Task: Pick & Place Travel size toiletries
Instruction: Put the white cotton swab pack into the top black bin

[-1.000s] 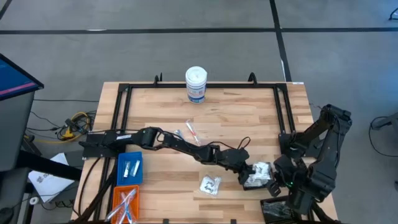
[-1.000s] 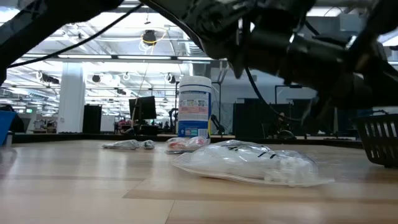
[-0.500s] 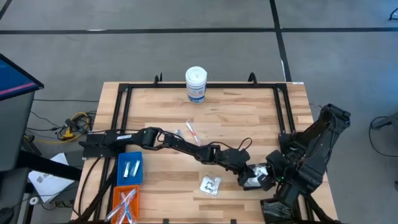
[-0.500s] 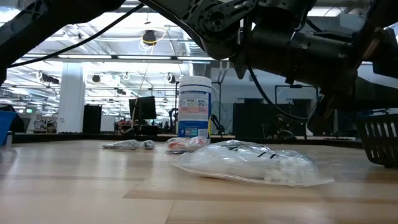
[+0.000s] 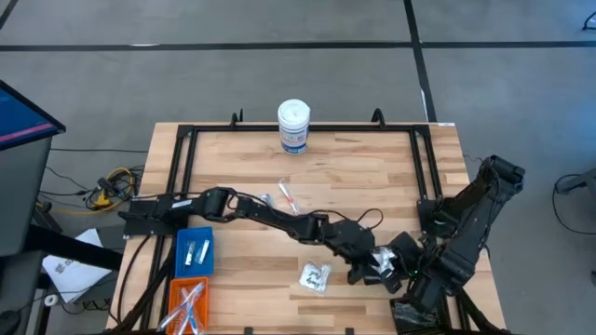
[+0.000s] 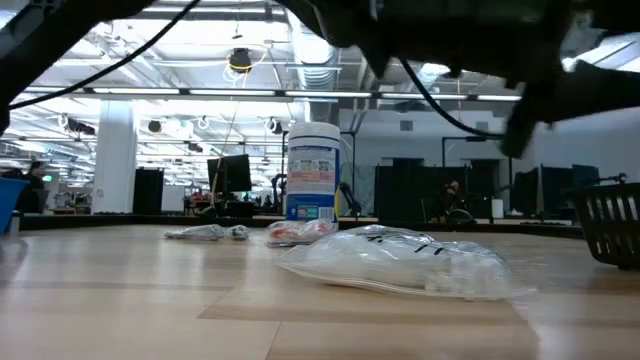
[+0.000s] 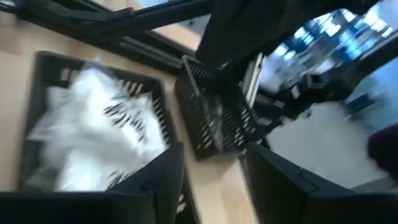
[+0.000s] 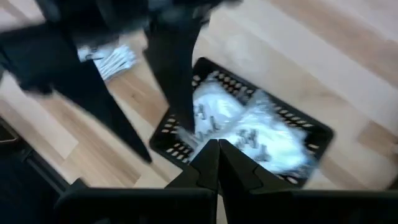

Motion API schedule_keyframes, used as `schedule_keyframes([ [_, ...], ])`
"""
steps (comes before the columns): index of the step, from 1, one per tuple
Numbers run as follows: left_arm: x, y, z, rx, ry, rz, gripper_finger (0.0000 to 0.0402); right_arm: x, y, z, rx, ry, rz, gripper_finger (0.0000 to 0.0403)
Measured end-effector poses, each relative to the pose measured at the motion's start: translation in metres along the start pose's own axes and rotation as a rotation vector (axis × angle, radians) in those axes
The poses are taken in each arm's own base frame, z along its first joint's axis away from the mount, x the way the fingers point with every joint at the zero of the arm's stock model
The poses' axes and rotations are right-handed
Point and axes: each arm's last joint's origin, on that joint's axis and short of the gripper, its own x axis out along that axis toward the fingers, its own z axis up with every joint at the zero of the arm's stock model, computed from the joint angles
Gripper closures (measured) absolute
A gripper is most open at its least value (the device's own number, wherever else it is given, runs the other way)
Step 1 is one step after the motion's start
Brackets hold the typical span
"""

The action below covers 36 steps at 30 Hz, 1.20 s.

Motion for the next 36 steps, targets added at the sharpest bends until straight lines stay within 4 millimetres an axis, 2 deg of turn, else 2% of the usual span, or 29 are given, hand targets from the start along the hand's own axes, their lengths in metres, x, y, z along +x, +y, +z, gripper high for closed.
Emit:
schedule_keyframes([
  [6, -0.036, -0.02, -0.013, 0.161, 0.031, 0.201, 0.0252, 0.018, 0.004, 0.002, -0.019, 0.007, 0.034, 0.0403],
  [11, -0.064, -0.03, -0.045, 0.285, -0.053, 0.405, 0.0268, 0.036, 0.0, 0.01, 0.009, 0.005, -0.014, 0.0403],
  [14, -0.079, -0.03, -0.056, 0.316, -0.169, 0.407, 0.0276, 0.047, -0.001, 0.012, 0.018, 0.03, -0.014, 0.0403],
  [19, -0.101, -0.03, -0.059, 0.335, -0.325, 0.354, 0.0285, 0.069, 0.004, 0.014, 0.017, 0.089, 0.074, 0.0403],
  [24, -0.104, -0.03, -0.061, 0.37, -0.362, 0.341, 0.0286, 0.085, -0.001, 0.013, 0.035, 0.21, 0.074, 0.0403],
  [29, -0.104, -0.03, -0.061, 0.394, -0.361, 0.343, 0.0286, 0.086, -0.005, 0.009, 0.066, 0.28, 0.035, 0.0403],
  [36, -0.104, -0.031, -0.061, 0.397, -0.359, 0.326, 0.0285, 0.085, -0.005, 0.008, 0.063, 0.284, 0.036, 0.0403],
])
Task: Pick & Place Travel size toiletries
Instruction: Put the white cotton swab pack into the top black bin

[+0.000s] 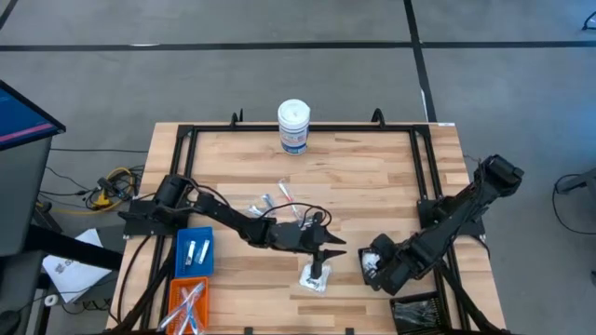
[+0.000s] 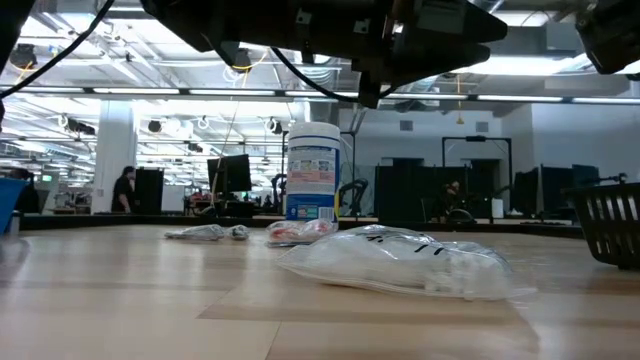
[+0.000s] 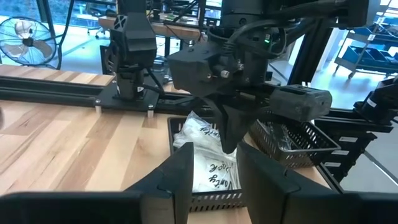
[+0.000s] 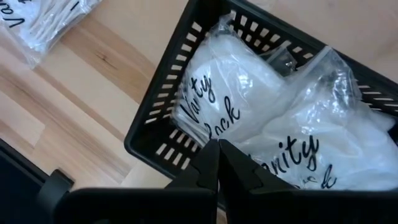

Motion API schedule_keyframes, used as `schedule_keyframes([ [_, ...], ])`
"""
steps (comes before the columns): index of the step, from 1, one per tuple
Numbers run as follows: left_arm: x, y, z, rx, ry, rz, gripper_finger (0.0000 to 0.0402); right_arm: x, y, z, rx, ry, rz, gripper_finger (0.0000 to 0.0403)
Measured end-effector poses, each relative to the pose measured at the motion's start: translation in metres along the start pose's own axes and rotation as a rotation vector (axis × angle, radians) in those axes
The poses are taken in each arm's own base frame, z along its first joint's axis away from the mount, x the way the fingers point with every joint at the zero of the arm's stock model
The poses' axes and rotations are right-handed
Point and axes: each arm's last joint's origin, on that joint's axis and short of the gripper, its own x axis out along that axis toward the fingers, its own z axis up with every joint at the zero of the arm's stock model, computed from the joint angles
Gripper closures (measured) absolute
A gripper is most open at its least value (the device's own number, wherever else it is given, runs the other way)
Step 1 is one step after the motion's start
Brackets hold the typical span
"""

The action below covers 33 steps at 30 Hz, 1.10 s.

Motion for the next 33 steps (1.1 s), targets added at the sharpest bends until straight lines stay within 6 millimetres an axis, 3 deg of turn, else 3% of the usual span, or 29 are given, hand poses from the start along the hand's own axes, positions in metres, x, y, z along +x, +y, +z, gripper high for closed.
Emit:
schedule_keyframes([
  [5, 0.0, -0.001, 0.0, 0.001, -0.001, -0.003, 0.0286, 0.001, 0.0, 0.003, 0.01, 0.007, -0.004, 0.0403],
  [14, 0.0, -0.001, 0.0, 0.001, 0.0, -0.011, 0.0287, 0.028, 0.003, -0.003, -0.019, 0.208, -0.159, 0.0403],
  [20, 0.0, -0.001, 0.0, 0.001, -0.001, -0.011, 0.0287, 0.013, 0.023, 0.0, -0.08, 0.138, -0.076, 0.0403],
  [27, 0.0, -0.002, 0.0, 0.001, -0.001, -0.012, 0.0287, -0.014, 0.024, 0.001, -0.08, 0.077, -0.179, 0.0403],
  [33, 0.0, -0.002, 0.0, 0.017, 0.0, -0.012, 0.0287, -0.008, 0.028, 0.007, -0.091, 0.058, -0.176, 0.0403],
])
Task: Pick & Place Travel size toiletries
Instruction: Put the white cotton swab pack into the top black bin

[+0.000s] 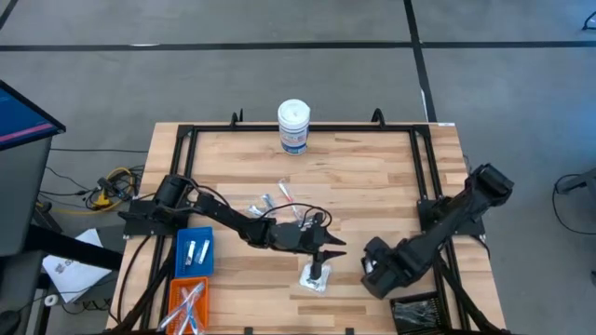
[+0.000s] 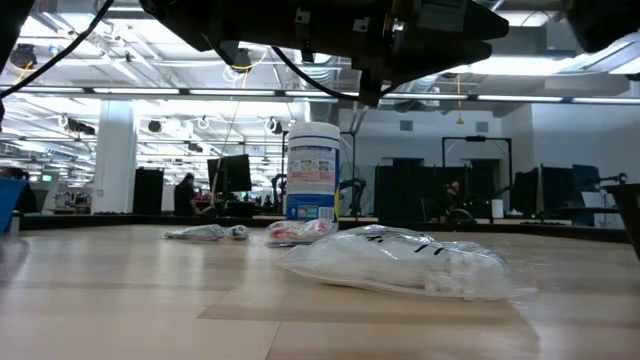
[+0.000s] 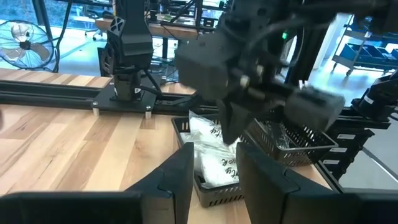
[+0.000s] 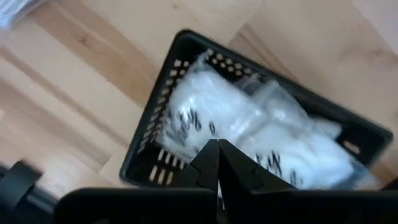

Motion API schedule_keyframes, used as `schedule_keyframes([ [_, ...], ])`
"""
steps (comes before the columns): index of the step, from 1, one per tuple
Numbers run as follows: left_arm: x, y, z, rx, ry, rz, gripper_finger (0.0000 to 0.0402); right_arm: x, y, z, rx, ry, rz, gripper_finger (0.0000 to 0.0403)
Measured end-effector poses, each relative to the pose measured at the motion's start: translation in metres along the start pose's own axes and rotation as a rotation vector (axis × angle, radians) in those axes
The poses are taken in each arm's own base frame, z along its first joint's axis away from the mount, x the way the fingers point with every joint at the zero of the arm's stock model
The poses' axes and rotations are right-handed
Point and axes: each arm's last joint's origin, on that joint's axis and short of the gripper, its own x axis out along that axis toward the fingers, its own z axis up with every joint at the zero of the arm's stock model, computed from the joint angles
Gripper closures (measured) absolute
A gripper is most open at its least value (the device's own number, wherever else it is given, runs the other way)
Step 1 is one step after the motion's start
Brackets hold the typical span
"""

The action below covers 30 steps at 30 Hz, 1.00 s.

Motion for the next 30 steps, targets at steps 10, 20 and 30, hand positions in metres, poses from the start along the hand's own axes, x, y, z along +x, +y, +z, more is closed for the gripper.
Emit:
schedule_keyframes([
  [10, 0.0, 0.0, 0.0, 0.003, 0.0, -0.001, 0.0287, 0.015, 0.002, 0.01, -0.012, 0.03, -0.08, 0.0403],
  [20, 0.0, 0.0, 0.0, 0.004, 0.001, -0.001, 0.0287, 0.013, -0.008, 0.006, 0.045, 0.115, -0.184, 0.0403],
  [30, 0.0, 0.0, 0.0, 0.004, 0.001, -0.001, 0.0287, 0.008, 0.012, 0.0, -0.062, 0.111, 0.009, 0.0403],
])
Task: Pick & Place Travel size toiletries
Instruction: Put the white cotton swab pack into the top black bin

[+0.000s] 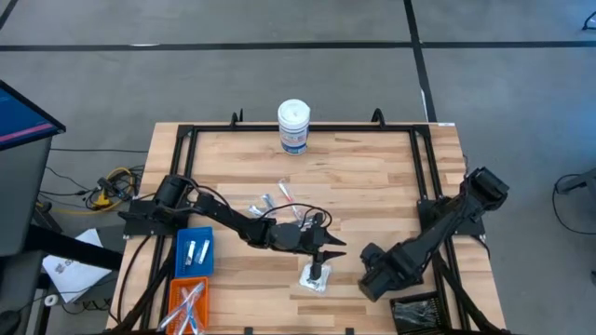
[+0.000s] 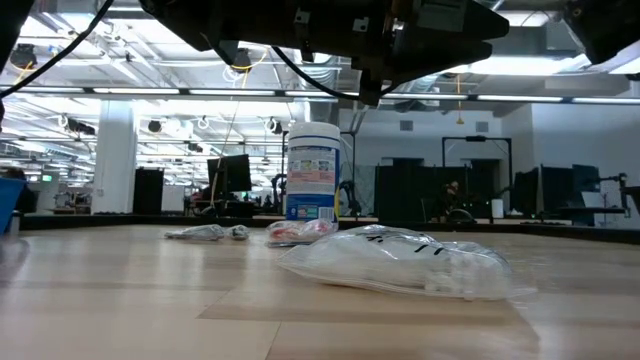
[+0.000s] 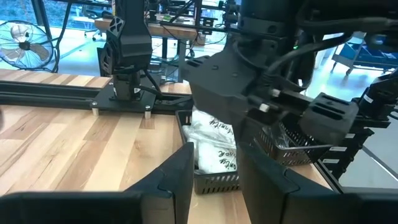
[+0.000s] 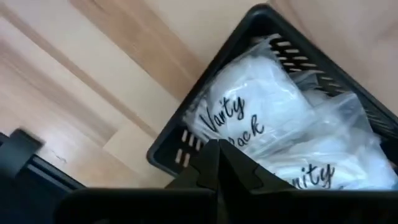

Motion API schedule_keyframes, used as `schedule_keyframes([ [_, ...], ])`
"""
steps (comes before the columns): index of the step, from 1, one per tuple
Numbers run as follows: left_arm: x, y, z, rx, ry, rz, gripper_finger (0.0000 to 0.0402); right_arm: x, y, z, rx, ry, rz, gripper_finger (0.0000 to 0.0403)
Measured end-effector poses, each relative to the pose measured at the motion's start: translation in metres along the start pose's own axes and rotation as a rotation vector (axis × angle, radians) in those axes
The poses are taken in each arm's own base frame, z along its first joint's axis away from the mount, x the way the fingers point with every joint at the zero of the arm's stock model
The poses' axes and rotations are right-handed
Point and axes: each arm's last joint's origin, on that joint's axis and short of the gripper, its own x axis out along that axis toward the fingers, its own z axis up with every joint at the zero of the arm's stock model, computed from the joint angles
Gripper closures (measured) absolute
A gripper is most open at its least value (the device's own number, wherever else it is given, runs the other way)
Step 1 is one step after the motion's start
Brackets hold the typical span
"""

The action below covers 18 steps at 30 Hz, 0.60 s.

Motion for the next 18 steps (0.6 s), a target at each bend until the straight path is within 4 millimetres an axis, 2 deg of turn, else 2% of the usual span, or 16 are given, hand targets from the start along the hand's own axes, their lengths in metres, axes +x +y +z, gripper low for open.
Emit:
schedule_keyframes([
  [12, 0.0, 0.0, 0.0, 0.001, 0.004, 0.001, 0.0287, 0.0, -0.007, -0.002, 0.008, 0.052, -0.064, 0.0403],
  [18, 0.0, 0.0, -0.001, 0.002, 0.007, 0.001, 0.0287, -0.004, -0.025, -0.016, 0.167, 0.032, -0.249, 0.0403],
])
